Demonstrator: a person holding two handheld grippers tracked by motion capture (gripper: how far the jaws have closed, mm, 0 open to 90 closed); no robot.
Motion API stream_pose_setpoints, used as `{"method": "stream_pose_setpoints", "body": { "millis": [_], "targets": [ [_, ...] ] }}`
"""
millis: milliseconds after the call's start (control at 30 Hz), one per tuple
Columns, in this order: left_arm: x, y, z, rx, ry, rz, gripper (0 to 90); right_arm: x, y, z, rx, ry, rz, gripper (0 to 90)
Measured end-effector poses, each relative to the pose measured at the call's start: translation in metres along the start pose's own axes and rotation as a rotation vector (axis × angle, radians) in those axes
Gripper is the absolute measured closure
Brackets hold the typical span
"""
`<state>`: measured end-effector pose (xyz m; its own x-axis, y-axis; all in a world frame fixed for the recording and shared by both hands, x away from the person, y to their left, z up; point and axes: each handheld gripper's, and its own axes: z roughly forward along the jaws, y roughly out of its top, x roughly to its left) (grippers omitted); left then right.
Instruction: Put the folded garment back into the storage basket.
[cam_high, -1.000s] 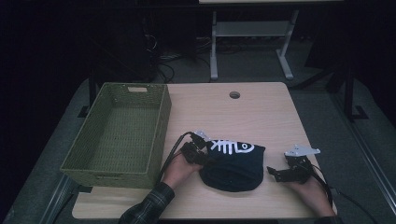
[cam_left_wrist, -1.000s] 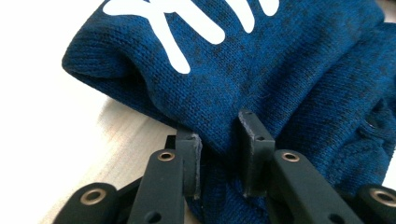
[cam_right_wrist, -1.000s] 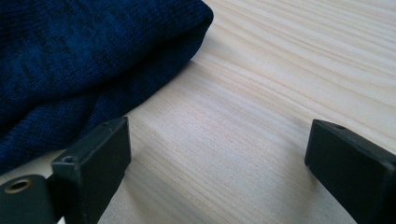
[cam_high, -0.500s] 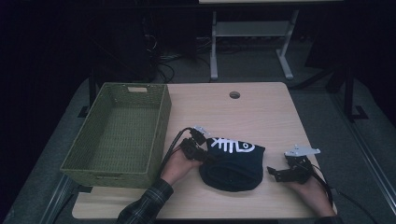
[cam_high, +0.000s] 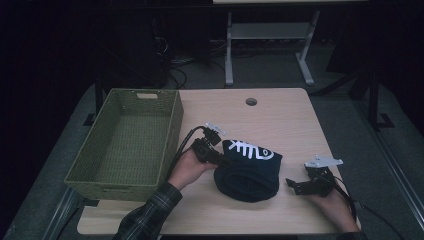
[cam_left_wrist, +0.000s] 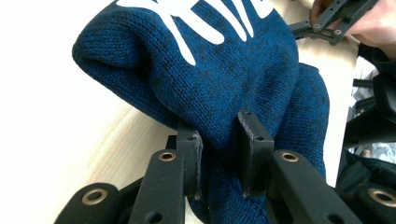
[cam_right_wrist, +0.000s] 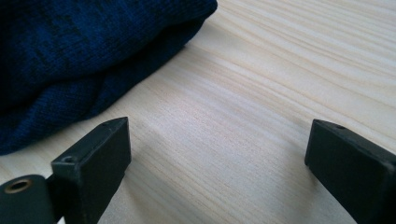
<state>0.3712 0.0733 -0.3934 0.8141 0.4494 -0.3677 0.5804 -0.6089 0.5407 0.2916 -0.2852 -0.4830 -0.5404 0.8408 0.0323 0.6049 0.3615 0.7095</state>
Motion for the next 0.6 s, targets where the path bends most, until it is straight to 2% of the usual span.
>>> {"method": "stream_pose_setpoints", "body": {
  "millis": [200, 300, 433, 600],
  "targets": [
    [-0.011, 0.014, -0.013, 0.032, 0.012, 0.048, 73.7, 0.000, 0.000, 0.000, -0.002, -0.001, 0.001, 6.5],
    [-0.014, 0.019, -0.018, 0.035, 0.018, 0.054, 73.9, 0.000, 0.000, 0.000, -0.002, -0.001, 0.000, 6.5],
    [-0.022, 0.033, -0.031, 0.050, 0.039, 0.087, 74.1, 0.000, 0.000, 0.000, -0.003, -0.001, 0.000, 6.5],
    [-0.029, 0.044, -0.044, 0.059, 0.044, 0.096, 74.2, 0.000, 0.000, 0.000, -0.003, -0.001, 0.001, 6.5]
  ]
}}
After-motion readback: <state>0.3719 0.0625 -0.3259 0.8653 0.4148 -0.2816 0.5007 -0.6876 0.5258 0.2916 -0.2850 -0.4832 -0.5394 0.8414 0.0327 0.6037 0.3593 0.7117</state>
